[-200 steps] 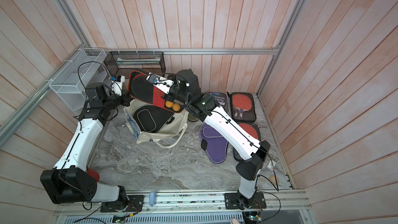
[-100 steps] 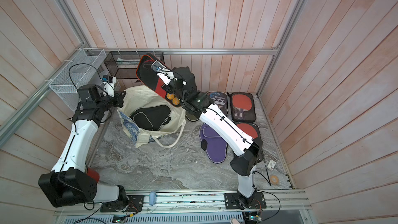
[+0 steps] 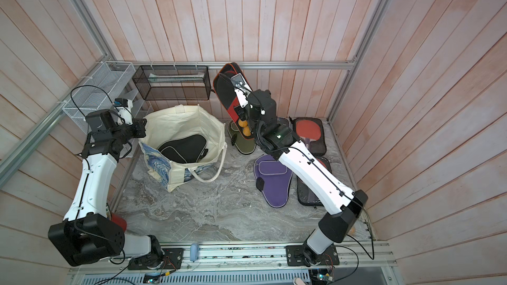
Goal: Remove the ping pong set from the canvas bag
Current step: Pick up the ping pong set from the canvas bag, then place the ping pong set at the center of the board.
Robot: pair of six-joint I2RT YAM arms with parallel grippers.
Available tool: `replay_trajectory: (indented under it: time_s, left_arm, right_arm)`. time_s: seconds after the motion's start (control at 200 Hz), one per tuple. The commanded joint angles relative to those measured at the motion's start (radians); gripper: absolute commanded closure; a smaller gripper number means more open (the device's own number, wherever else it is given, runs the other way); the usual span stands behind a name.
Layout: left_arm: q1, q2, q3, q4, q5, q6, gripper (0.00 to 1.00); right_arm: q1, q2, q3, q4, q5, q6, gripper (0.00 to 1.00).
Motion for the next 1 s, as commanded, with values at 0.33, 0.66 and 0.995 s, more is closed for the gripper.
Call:
replay_trajectory:
  time_s: [0.33, 0.66, 0.995]
  left_arm:
    - [0.011, -0.044, -0.019, 0.123, 0.069, -0.044, 1.0]
    - [0.011, -0.052, -0.022, 0.123, 0.089, -0.05, 1.0]
    - [0.009, -0.061, -0.038, 0.128, 0.108, -0.051, 1.0]
  right_arm:
    - [0.005, -0.242, -0.553, 0.073, 0.063, 0.495, 1.0]
    - [0.013, -0.278, -0.736, 0.065, 0.045, 0.693, 1.0]
    - [0.059, -0.181, -0.771, 0.103, -0.017, 0.874, 1.0]
